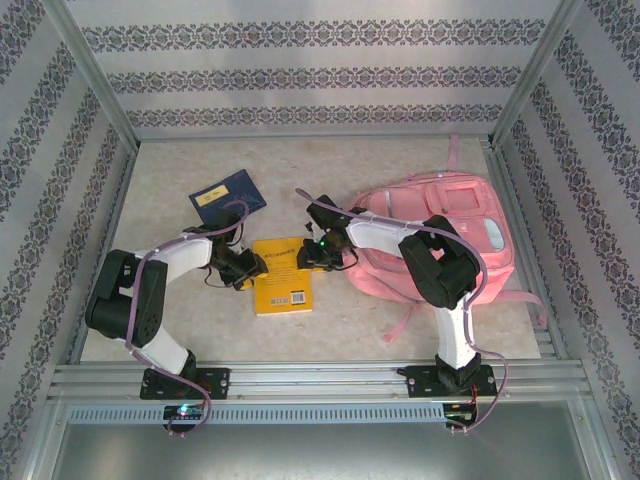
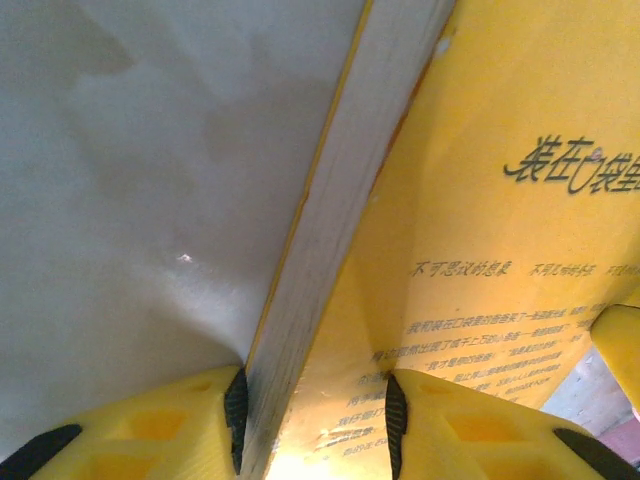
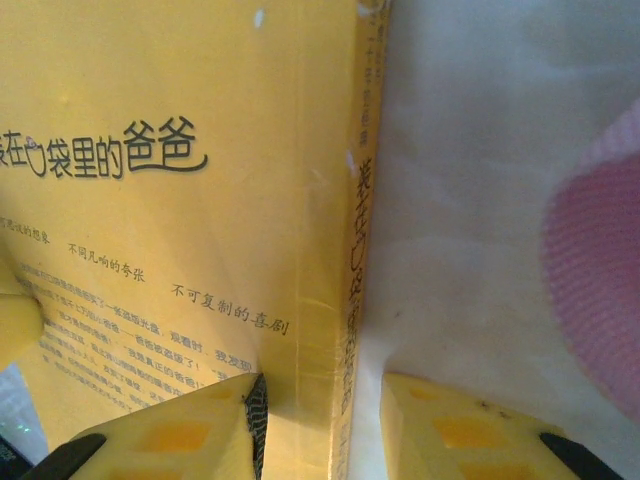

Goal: Pack the student bag

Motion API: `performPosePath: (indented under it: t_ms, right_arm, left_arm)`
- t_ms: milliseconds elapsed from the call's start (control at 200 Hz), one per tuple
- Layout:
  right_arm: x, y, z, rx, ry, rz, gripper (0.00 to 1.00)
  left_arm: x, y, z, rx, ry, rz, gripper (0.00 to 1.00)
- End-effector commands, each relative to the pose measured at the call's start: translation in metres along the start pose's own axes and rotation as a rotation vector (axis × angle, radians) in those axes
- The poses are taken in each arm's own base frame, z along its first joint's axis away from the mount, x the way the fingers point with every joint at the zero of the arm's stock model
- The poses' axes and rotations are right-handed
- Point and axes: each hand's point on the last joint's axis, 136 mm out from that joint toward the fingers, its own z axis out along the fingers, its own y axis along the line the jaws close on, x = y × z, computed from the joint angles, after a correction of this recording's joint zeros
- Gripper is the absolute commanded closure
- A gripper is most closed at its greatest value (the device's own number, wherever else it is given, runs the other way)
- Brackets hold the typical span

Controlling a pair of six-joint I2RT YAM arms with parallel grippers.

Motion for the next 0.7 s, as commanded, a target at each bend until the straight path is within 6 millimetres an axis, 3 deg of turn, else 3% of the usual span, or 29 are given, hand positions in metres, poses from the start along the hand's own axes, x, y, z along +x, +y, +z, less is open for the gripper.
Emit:
performPosePath:
  t_ms: [0, 130, 375, 694]
  right_arm:
    - [0.009, 0.018, 0.015, -0.094, 0.073, 0.007, 0.63]
    - [0.009, 0.030, 0.011, -0.136, 0.081, 0.004, 0.63]
    - [0.004, 0.048, -0.018, -0.231, 0.060, -0.003, 0.63]
    - [0.014, 0.077, -0.036, -0.395, 0.095, -0.033, 0.63]
  left_arm:
    - [-0.008, -0.012, -0.001, 0.045, -0.012, 0.024, 0.61]
    - [-0.008, -0.010, 0.001, 0.041, -0.007, 0.018, 0.63]
    - [-0.003, -0.003, 0.005, 0.026, 0.010, 0.016, 0.66]
    - [0.003, 0.001, 0.005, 0.021, 0.018, 0.025, 0.68]
